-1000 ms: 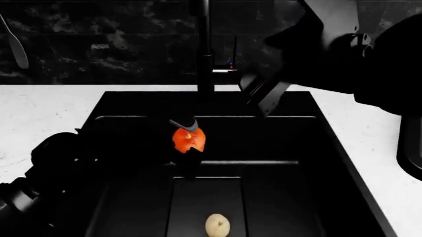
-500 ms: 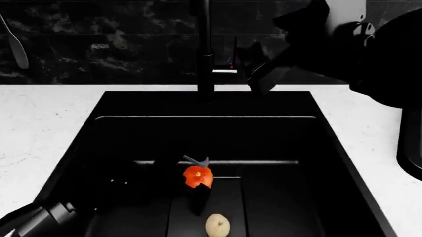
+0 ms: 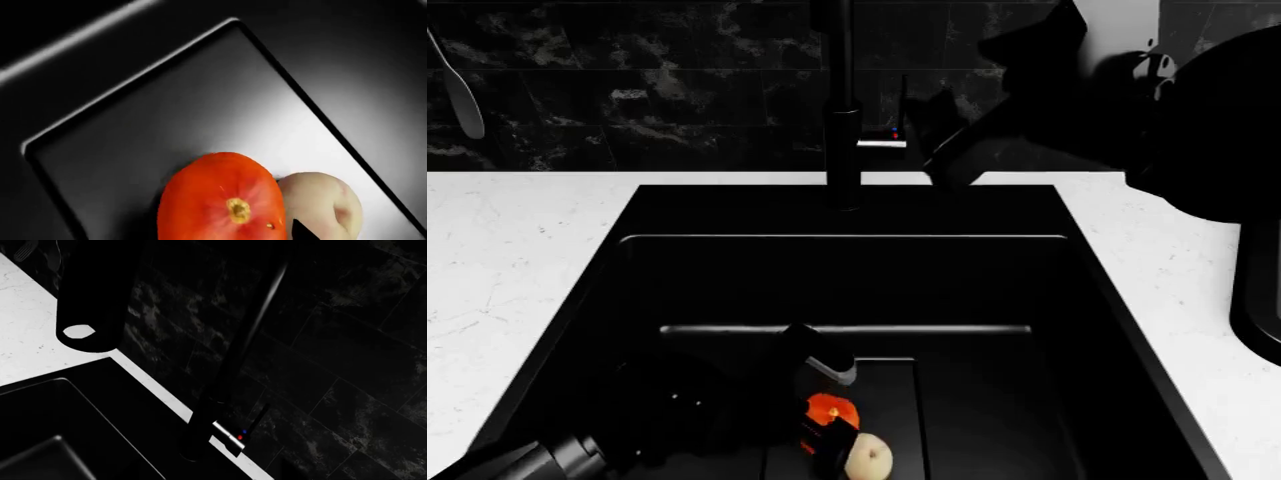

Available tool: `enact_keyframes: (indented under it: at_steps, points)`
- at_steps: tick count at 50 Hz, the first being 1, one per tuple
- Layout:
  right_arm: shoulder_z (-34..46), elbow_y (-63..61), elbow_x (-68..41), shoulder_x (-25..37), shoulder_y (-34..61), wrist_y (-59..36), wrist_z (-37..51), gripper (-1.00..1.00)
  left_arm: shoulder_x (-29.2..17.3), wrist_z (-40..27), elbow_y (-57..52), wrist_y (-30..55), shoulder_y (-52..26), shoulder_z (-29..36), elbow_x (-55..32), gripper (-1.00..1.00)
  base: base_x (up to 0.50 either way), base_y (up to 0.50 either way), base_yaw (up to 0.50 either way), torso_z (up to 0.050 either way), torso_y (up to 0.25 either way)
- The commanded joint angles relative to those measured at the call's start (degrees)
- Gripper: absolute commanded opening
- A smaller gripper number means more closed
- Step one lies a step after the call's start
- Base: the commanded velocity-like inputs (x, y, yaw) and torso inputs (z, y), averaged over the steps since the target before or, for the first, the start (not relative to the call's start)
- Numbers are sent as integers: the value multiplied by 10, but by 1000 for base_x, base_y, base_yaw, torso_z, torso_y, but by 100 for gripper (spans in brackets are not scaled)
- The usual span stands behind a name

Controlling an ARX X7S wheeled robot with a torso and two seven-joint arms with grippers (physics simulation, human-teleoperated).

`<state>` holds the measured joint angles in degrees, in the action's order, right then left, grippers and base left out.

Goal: Pick up the fruits and vegetables and place them in the sink. Turn on the sink faucet to wash them. Then turn the sink off and put them in the tray.

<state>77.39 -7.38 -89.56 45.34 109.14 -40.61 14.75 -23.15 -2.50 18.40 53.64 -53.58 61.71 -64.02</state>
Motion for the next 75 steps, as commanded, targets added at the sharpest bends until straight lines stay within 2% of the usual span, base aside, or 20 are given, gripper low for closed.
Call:
enact_keyframes:
  at_steps: [1,15,24,31,37,41,49,52,57,65,69,72,75]
  points:
    - [1,1,5,-1,-7,1,-2,100,3,-26,9,-31,-10,-35,-7,100,0,0,0,0,0]
    - [-2,24,15,0,-40,31,4,100,-45,-75,-41,-63,-54,-128,-53,100,0,0,0,0,0]
    - [-11,34,20,7,-57,57,17,100,-76,-148,-62,-115,-52,-206,-80,100,0,0,0,0,0]
    - [-25,42,31,11,-72,94,43,100,-99,-183,-69,-143,-61,-238,-75,100,0,0,0,0,0]
    - [-24,51,40,5,-89,110,47,100,-83,-201,-16,-194,-105,-251,-23,100,0,0,0,0,0]
    - [-22,83,58,-14,-116,139,46,100,-47,-205,81,-273,-167,-255,54,100,0,0,0,0,0]
    - [-26,232,126,-112,-199,265,44,100,83,-125,405,-423,-313,-250,147,100,0,0,0,0,0]
    - [-22,306,174,-160,-223,320,58,100,108,-110,461,-448,-340,-250,156,100,0,0,0,0,0]
    - [-22,399,213,-224,-248,380,56,100,85,-135,400,-421,-325,-253,145,100,0,0,0,0,0]
    - [-64,526,184,-302,-271,437,6,100,65,-148,361,-407,-311,-255,140,100,0,0,0,0,0]
    - [-74,654,186,-369,-263,467,-40,100,67,-142,361,-409,-307,-253,141,100,0,0,0,0,0]
    - [-85,817,187,-448,-246,504,-104,100,69,-138,362,-415,-303,-251,143,100,0,0,0,0,0]
    - [-74,821,187,-453,-251,518,-84,100,63,-137,339,-414,-295,-245,147,100,0,0,0,0,0]
